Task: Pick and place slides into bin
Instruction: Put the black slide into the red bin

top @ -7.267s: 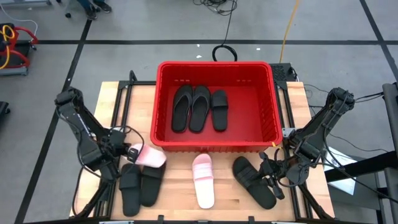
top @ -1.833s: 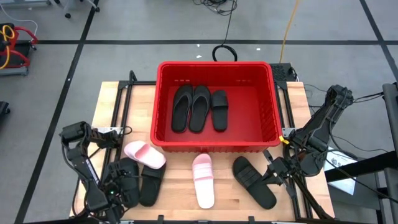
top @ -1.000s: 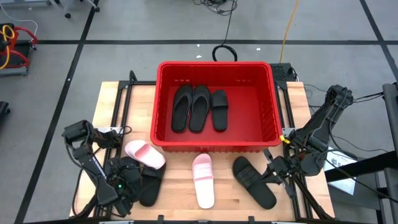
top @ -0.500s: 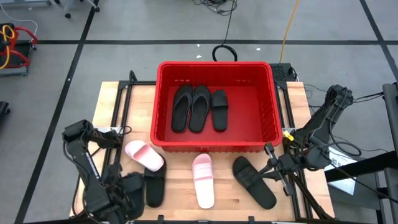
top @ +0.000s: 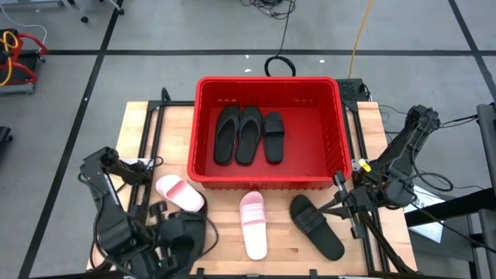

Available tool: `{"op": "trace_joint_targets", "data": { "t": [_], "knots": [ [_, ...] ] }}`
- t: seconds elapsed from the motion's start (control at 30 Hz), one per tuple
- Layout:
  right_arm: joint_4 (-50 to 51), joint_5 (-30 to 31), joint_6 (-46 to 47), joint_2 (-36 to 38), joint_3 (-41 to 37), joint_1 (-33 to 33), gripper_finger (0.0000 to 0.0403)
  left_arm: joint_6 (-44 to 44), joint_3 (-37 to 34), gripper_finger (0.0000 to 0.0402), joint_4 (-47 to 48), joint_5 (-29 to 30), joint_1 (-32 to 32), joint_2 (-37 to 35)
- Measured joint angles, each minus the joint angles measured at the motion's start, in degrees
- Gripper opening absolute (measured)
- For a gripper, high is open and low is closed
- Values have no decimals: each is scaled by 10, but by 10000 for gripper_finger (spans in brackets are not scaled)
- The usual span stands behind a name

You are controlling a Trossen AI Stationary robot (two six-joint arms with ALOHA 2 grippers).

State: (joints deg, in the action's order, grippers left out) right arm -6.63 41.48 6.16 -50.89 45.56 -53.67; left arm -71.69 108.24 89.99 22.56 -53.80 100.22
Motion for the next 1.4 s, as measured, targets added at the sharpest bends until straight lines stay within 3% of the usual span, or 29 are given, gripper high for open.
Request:
{"op": "trace_joint_targets", "data": {
  "t": [0.1,0.33,0.6,0.77,0.9,1.1,1.2,1.27,1.4],
  "knots": [
    [0,36,0,10,0,0,0,86,31,1,0,64,31,0],
    [0,51,-1,34,0,1,0,356,95,1,-9,180,120,0],
    [-13,54,-69,48,0,43,24,769,101,0,-149,323,216,0],
    [-26,51,-77,46,0,114,68,955,95,1,-245,340,266,13],
    [-45,39,-73,46,0,178,109,1024,96,1,-298,329,284,9],
    [-85,-136,-71,38,0,271,145,1068,82,1,-361,291,300,10],
    [-105,-196,-65,29,0,310,150,1109,54,1,-414,290,309,11],
    [-101,-208,-64,26,0,329,150,1143,42,1,-457,301,322,12],
    [-94,-209,-73,30,0,342,147,1129,21,1,-547,296,373,9]
  ]
}}
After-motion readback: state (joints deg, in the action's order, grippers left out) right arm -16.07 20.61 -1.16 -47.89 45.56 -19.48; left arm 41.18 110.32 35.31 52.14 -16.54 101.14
